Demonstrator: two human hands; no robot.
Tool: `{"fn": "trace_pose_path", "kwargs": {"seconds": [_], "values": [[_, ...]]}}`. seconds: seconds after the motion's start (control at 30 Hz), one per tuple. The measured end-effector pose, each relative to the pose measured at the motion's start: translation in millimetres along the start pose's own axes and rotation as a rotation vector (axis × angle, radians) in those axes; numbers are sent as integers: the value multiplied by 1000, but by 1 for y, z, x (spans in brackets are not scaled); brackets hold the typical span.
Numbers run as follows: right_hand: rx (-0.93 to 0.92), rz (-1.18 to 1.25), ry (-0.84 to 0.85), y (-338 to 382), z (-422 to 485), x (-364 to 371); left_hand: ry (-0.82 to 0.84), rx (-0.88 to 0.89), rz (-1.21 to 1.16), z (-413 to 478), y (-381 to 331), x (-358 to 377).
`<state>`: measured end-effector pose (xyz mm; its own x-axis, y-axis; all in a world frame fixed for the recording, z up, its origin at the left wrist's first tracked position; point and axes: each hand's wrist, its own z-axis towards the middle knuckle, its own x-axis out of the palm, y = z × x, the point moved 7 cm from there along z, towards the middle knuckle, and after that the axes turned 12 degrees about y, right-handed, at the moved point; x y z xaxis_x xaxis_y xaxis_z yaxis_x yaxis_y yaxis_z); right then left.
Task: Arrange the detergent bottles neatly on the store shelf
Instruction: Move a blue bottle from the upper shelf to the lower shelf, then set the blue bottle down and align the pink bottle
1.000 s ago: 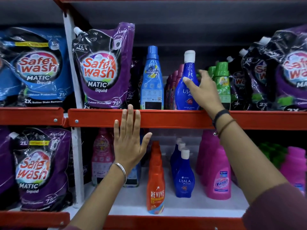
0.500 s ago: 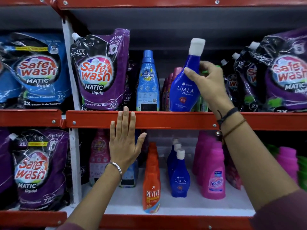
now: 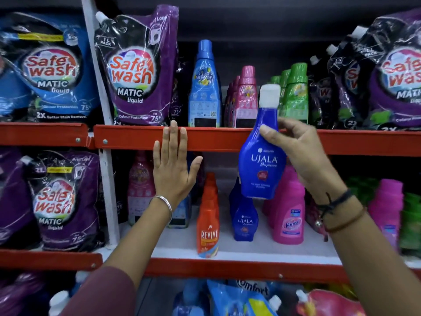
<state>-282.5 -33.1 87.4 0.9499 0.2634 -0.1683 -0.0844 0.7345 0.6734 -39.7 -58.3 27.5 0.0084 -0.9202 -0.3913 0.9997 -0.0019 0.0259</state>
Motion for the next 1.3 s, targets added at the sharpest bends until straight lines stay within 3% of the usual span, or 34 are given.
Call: {"fn": "trace_pose_path", "kwargs": {"seconds": [0.6,1.3], "values": [[354,-4,-66,-193,-89,9,-35,20,-8,-3,0,-2],[370,-202,-9,-220,-92,18,-18,23,-34,-2,0,2]]}}
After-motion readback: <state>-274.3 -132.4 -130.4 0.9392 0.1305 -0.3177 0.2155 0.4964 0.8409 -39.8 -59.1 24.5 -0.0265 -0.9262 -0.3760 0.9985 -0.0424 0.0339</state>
